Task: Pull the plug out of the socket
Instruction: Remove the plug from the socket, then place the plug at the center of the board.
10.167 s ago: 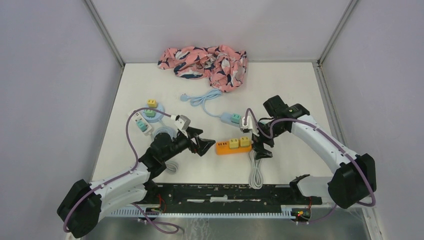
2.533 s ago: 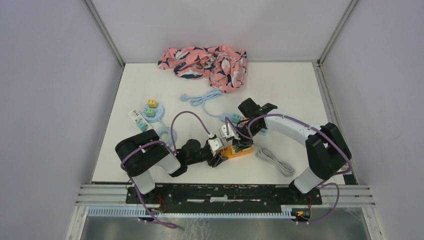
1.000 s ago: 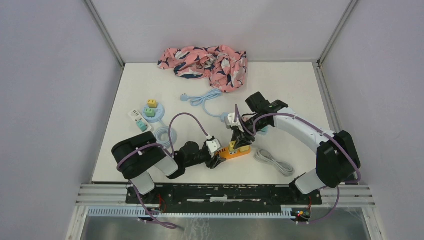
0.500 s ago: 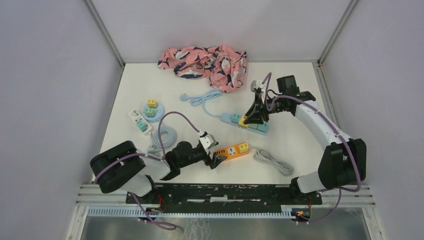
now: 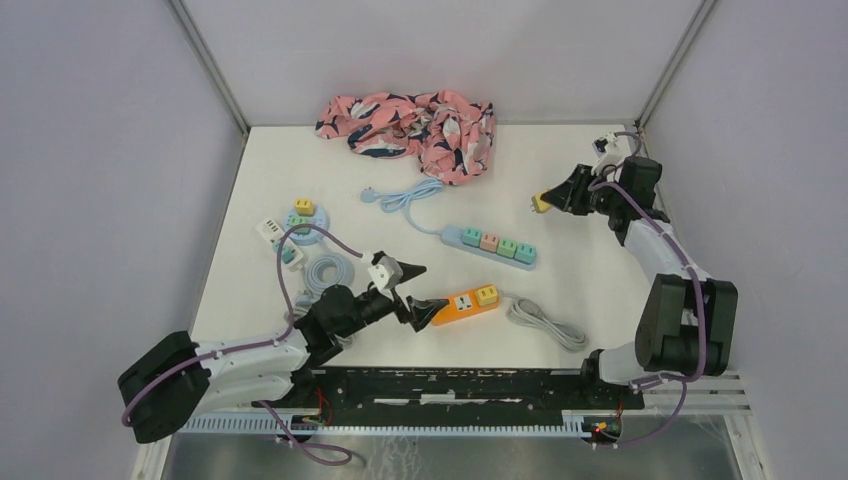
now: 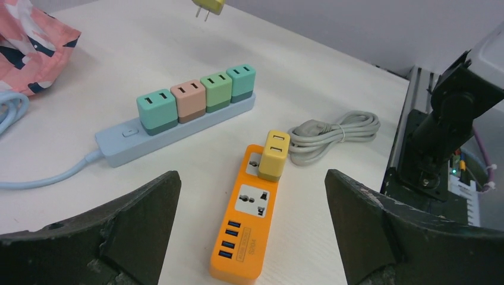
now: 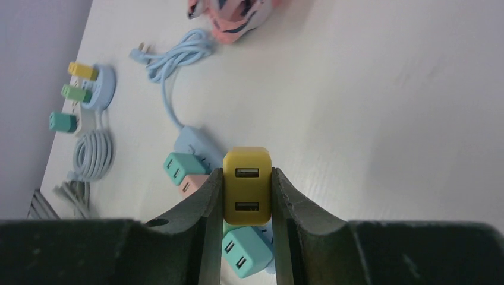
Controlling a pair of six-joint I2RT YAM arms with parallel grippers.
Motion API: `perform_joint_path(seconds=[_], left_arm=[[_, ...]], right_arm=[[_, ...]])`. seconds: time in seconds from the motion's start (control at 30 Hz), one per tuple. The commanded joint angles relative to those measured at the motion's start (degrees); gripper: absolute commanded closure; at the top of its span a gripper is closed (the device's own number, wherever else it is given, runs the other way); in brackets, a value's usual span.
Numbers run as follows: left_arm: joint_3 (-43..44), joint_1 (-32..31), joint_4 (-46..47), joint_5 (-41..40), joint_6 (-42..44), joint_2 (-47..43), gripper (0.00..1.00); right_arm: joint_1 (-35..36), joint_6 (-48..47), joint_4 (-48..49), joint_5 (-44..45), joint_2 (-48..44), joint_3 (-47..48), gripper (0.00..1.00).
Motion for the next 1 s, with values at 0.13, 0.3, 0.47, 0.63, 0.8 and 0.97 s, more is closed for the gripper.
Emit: perform_joint_path(seconds=[0.13,0.3,0.47,0.63,0.8,0.97], left_arm=[[-3.41,0.01,2.47,-1.3,-7.66,-6.08,0.0],[-4.01,-0.03,2.54,-1.2,-8.38,-7.77,0.0],[-5.18,0.04,2.2,-0.99,-9.91,-10.22,0.0],[-6.11,0.02,0.97,-1.57,-10.7,-12.54,0.0],[-6.64,0.03,1.72,-2.72,-11.02,-13.46,0.01],[-5.88,0.04,1.74,-2.12,-11.57,-12.96,0.01]], right_arm=[[-0.21,16.1,5.35,16.27,11.01,5.36,0.81],[-0.13,20.47,7.23,16.44,21.63,12.1,0.79],[-0.15,20.59,5.85,18.23,30.53,20.2,0.75],[-0.15,19.23,4.33,17.76,35.01,23.86,0.64],[-0.28,13.06,-0.66,18.14,34.81,26.08,0.44],[-1.16,5.8,-4.07,17.06,29.82,26.16,0.39]])
